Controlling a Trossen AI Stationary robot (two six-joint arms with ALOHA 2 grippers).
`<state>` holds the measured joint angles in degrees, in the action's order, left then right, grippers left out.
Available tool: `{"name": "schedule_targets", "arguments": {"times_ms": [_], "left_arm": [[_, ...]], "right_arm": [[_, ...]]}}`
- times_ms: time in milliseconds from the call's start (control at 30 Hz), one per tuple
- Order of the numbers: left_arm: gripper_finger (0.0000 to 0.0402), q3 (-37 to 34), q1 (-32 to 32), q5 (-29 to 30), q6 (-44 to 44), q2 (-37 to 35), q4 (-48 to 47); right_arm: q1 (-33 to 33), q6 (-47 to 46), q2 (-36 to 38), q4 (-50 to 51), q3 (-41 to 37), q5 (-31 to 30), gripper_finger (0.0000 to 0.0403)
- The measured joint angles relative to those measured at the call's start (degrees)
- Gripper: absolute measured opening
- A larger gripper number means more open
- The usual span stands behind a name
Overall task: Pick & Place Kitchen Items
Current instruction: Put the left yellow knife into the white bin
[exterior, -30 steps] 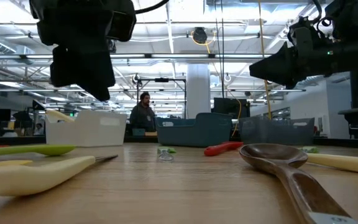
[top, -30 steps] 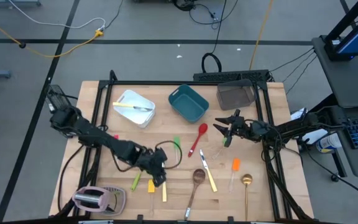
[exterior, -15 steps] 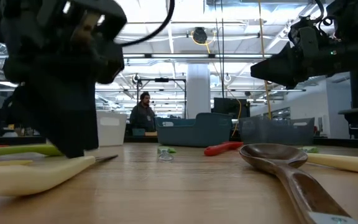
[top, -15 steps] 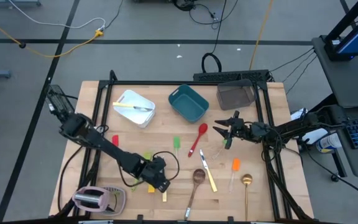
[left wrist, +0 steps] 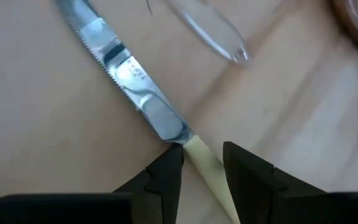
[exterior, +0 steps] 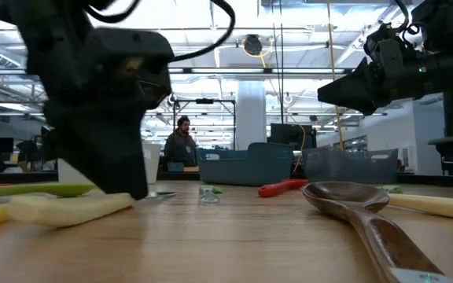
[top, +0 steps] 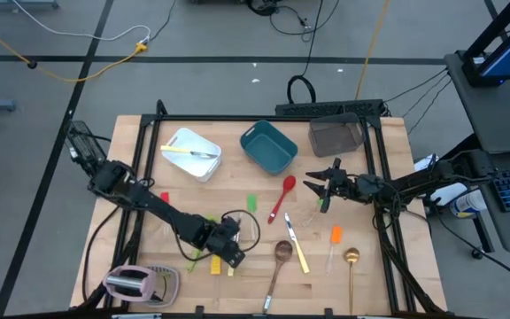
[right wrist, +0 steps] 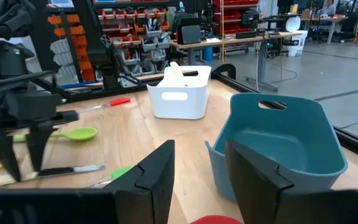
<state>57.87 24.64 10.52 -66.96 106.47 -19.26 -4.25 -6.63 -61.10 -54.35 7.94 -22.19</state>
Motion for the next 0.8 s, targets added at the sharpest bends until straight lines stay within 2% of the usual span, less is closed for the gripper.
{"name": "schedule_targets", "arguments": {"times_ms": [267, 700, 800], "left_arm": [[0.0126, -0.11, -5.03, -1.55, 18.44, 0.09, -1.31], [0.0125, -0.11, -5.27, -0.19, 22.26, 0.14, -7.0], [0.0104, -0.11, -5.29, -0.17, 22.03, 0.14, -7.6]], "right_arm": [[0.0, 0.0, 0.0, 0.31, 0.0, 0.02, 0.0134], [0.0, 0.0, 0.0, 1.09, 0.0, 0.02, 0.0134], [0.0, 0.0, 0.0, 1.1, 0.0, 0.04, 0.0134]]}}
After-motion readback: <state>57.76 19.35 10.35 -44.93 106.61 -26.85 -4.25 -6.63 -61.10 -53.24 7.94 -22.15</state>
